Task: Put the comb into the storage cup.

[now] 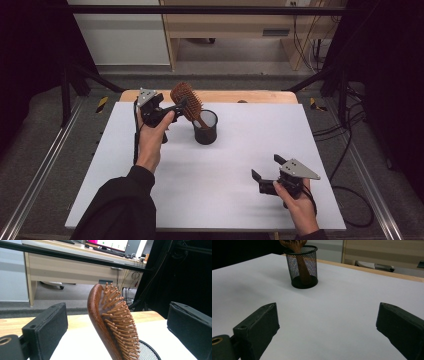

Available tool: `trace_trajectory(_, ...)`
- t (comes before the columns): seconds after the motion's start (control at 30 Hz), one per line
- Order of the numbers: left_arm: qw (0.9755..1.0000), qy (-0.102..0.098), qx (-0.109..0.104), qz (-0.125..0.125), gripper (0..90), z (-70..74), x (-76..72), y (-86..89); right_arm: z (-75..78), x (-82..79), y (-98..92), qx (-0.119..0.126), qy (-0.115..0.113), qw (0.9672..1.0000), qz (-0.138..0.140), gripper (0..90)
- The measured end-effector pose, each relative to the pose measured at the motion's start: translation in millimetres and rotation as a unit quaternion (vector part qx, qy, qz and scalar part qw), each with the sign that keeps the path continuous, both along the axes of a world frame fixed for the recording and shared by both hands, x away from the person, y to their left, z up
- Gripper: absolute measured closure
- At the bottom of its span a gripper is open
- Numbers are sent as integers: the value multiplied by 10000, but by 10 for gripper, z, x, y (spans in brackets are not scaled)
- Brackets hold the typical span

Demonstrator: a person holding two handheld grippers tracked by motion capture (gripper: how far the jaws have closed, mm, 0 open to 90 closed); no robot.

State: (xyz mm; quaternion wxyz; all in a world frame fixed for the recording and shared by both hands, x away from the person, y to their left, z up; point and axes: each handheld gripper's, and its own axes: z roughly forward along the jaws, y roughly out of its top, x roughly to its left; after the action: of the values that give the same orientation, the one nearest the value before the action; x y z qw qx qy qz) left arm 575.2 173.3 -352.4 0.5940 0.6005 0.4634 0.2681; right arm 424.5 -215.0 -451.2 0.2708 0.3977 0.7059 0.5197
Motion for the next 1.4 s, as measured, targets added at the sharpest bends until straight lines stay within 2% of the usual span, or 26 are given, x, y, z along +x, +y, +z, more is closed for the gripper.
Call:
trace_trajectory(0.17, 10000, -60, -49, -35, 34, 44, -42, 26, -1, -3, 39, -61, -1, 10000, 7, 49)
trace_trajectory(0.6, 9996, -210, 136, -164, 30, 81, -210, 54, -1, -14, 39, -74, 3, 10000, -3, 48)
trace_trajectory(0.77, 9994, -268, 159, -137, 30, 127, -265, 112, -4, -16, 52, -89, 7, 10000, 3, 48)
trace_trajectory(0.9, 9995, -230, 213, -31, 30, 142, -294, 166, -1, -18, 48, -77, -1, 10000, 0, 47)
trace_trajectory(1.4, 9985, -345, 424, -91, 30, 210, -450, 304, -3, -18, 40, -63, -10, 10000, 3, 44)
